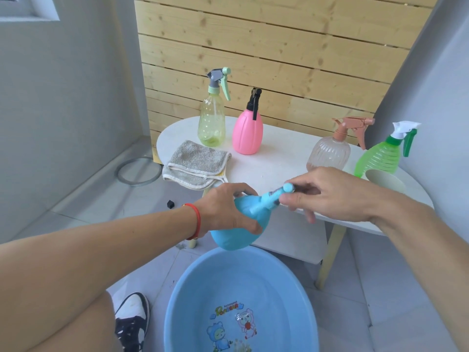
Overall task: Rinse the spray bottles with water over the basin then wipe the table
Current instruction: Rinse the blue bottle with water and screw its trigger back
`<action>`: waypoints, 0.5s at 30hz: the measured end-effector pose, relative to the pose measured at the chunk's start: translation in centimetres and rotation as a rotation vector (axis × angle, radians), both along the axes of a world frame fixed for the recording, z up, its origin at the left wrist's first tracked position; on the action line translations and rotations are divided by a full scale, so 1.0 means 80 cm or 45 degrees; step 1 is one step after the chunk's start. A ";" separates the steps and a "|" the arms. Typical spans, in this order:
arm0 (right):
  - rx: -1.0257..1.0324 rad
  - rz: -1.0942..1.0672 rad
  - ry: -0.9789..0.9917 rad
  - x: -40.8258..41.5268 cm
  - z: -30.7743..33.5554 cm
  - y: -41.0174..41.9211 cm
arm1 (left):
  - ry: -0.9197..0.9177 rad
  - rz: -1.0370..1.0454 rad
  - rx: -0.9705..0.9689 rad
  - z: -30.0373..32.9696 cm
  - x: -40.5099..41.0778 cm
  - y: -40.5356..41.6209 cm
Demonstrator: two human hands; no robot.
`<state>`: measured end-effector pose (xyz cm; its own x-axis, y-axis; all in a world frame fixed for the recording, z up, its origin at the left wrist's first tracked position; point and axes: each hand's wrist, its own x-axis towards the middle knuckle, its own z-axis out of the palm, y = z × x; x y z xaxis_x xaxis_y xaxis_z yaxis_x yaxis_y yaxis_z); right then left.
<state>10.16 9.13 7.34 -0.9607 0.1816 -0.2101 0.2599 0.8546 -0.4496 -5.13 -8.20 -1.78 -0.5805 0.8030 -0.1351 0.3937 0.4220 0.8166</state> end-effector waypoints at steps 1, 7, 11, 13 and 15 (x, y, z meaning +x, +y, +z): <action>0.063 -0.071 0.031 -0.002 -0.001 -0.005 | 0.007 -0.007 0.006 0.000 0.001 0.000; -0.405 -0.709 0.285 -0.022 -0.021 -0.028 | -0.016 0.043 0.093 0.004 0.003 0.001; 0.183 -0.512 0.550 -0.017 -0.027 -0.018 | -0.041 0.002 0.080 0.005 0.000 -0.003; 0.251 -0.263 0.648 -0.012 -0.025 -0.022 | -0.046 0.002 0.062 0.004 -0.002 -0.005; 0.379 -0.168 0.562 -0.008 -0.027 -0.023 | -0.085 0.050 0.068 0.004 -0.006 -0.005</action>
